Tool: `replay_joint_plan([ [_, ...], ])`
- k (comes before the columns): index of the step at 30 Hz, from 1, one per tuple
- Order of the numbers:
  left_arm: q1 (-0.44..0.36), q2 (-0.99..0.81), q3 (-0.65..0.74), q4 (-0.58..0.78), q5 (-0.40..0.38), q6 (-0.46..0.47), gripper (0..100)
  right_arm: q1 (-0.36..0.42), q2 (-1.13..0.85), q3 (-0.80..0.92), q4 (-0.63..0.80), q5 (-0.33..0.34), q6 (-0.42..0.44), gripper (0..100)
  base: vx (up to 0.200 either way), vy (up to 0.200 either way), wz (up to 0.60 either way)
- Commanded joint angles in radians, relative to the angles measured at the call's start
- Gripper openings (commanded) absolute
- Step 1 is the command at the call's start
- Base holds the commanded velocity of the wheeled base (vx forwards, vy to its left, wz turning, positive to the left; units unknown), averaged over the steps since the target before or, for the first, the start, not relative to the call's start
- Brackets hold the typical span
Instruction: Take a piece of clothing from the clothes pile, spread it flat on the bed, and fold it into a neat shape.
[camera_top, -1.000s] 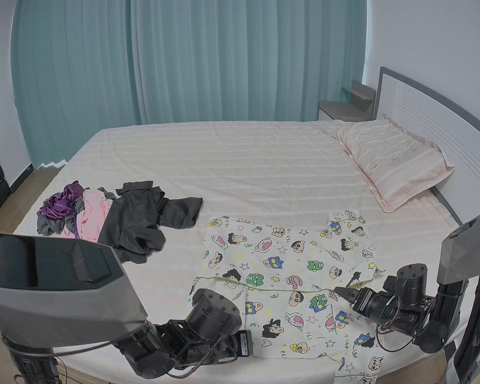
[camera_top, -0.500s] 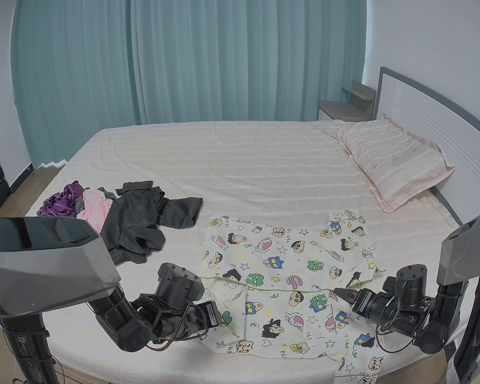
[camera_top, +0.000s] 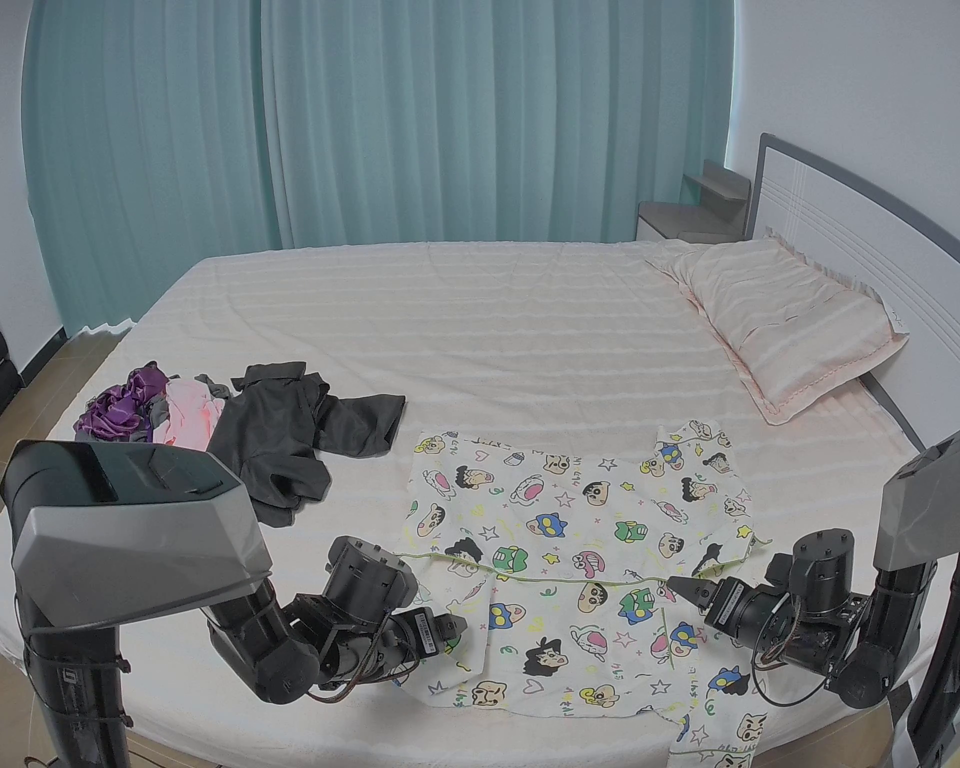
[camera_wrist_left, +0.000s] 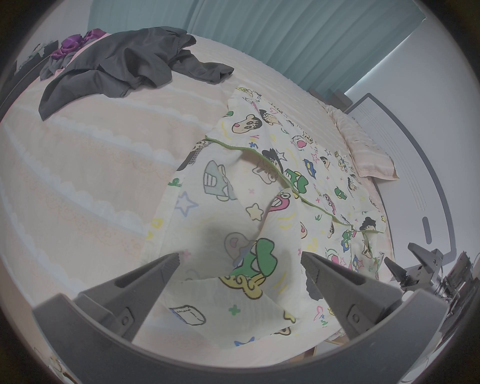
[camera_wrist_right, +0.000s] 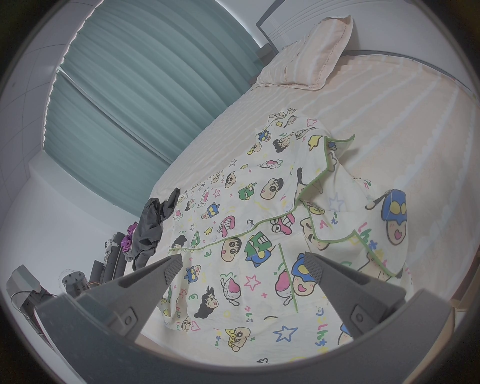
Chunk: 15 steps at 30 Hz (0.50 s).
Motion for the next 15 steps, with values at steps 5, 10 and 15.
replay_joint_plan([
  [5,-0.065,-0.032,0.039,-0.028,-0.002,-0.025,100,0.0,-0.001,0.0,-0.001,0.001,0.0,100,0.0,0.0,0.0],
  [10,-0.151,-0.035,0.065,-0.02,-0.002,-0.075,100,0.0,-0.001,0.0,-0.001,0.001,0.0,100,0.0,0.0,0.0],
  [15,-0.171,-0.034,0.074,-0.02,-0.003,-0.078,100,0.0,-0.001,0.0,-0.001,0.0,0.0,100,0.0,0.0,0.0],
])
